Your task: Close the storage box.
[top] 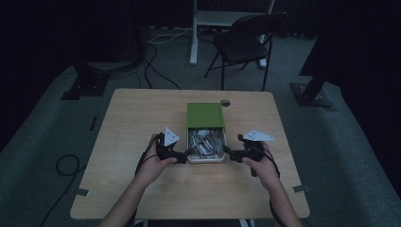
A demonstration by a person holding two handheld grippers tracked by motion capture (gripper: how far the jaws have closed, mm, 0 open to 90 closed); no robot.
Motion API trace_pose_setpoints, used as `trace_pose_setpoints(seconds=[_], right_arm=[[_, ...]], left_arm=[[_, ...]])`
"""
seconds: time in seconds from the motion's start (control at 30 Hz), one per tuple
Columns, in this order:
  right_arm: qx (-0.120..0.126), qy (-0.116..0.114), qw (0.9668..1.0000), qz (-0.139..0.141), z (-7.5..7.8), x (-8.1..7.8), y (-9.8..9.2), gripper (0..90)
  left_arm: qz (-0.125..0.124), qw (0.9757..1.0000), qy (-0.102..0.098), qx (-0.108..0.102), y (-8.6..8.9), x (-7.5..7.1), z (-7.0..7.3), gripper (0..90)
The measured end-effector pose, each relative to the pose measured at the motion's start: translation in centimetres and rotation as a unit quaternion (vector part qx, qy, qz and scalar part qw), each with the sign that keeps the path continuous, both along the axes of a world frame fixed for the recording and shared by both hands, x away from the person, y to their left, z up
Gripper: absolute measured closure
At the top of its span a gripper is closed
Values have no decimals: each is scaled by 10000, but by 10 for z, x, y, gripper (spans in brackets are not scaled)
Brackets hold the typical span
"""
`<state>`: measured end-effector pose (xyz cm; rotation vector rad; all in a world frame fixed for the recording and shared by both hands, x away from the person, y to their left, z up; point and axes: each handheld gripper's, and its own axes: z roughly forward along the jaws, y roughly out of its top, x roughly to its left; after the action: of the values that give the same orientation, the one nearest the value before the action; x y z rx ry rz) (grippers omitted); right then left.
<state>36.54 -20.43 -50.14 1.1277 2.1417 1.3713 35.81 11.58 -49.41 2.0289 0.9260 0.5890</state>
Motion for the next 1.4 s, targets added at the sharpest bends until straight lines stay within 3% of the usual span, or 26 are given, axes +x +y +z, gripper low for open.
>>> trace_pose_setpoints(seconds=[0.33, 0.7, 0.93, 1.4], right_arm=[[24, -47, 9999, -111, 0, 5, 2, 137], [22, -94, 9996, -273, 0, 12, 5, 136], [49, -40, 9993, -369, 0, 17, 6, 136], [31, -49, 9983, -572, 0, 25, 10, 137]], left_arm=[[69, 9999, 31, -77, 1, 9, 0, 51], [86, 9999, -38, 100, -1, 15, 3, 51], [147, 9999, 18, 12, 0, 23, 1, 51], [191, 9997, -89, 155, -2, 34, 2, 37]])
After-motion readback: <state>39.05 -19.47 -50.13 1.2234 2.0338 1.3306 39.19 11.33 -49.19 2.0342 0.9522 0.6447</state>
